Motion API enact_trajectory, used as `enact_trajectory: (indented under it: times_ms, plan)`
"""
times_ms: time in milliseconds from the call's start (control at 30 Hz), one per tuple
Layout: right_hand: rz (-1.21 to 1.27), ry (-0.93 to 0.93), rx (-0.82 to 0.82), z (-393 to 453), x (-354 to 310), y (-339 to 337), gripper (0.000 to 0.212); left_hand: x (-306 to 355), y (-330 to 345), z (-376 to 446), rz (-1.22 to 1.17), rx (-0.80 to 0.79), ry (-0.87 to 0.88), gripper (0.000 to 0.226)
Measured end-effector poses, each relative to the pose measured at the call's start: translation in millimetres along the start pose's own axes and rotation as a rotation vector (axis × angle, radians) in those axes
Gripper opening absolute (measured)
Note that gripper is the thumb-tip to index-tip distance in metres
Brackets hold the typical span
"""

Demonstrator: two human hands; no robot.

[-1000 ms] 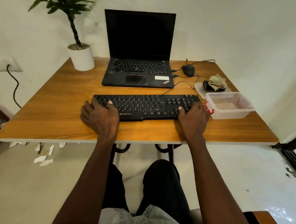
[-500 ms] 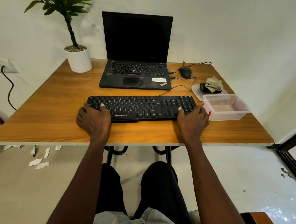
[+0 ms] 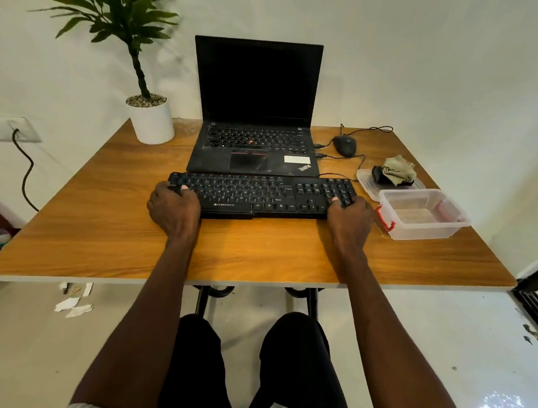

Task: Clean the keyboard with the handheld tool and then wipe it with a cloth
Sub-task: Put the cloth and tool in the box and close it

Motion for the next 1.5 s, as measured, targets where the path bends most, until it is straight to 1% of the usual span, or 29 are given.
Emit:
enact_trajectory:
  times_ms: [100,233,367,733,933,1133,1267,1300,1367,1433,1500]
  plan:
    - [-0.026,-0.005,0.002,6.6,-5.0,5.2,0.051,-1.0,9.7,10.1,0.027,-0.015,0.02,0.044]
    - [-0.091,-0.021,0.037,9.6,-4.6,8.6,0.047,-2.2,18.5,17.0,0.131,-0.035,0.07,0.045]
    - [-0.145,-0.047,0.046,10.9,-3.9,13.6,0.048,-2.5,19.9,17.0,0.192,-0.014,0.082,0.044]
    - [-0.112,-0.088,0.057,10.8,-4.2,11.9,0.043,-3.3,14.3,7.9,0.22,0.014,0.088,0.046]
    - [-0.106,-0.117,0.018,8.5,-4.5,14.7,0.045,-7.8,9.0,4.0,0.217,0.058,0.035,0.051]
    - [-0.089,-0.141,0.011,8.5,-3.1,15.5,0.039,-10.1,11.6,5.2,0.228,0.042,0.035,0.056]
    - [-0.102,-0.14,0.039,6.8,-4.4,13.0,0.043,-11.3,14.2,7.6,0.212,0.022,0.045,0.059]
    - [-0.11,-0.165,0.073,5.6,-7.2,10.9,0.045,-11.3,14.1,7.0,0.211,0.02,0.038,0.061]
    - [-0.087,-0.287,0.133,-1.1,-18.9,8.2,0.044,-8.1,12.1,2.9,0.22,0.055,0.045,0.063]
    - [-0.028,-0.423,0.113,-7.6,-35.0,11.1,0.033,8.0,10.7,-9.6,0.193,0.132,0.123,0.057]
    - [-0.011,-0.504,0.044,-8.4,-53.4,12.6,0.021,35.1,22.1,-30.5,0.078,0.147,0.233,0.05]
Point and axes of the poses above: each hand's wrist, its own z-axis towards the middle knuckle, its own y-axis out of the palm, x = y × z, the point moved 7 cm from there along z, towards the middle knuckle, and after that the axes turned 7 degrees about y, right-handed, at the moved point
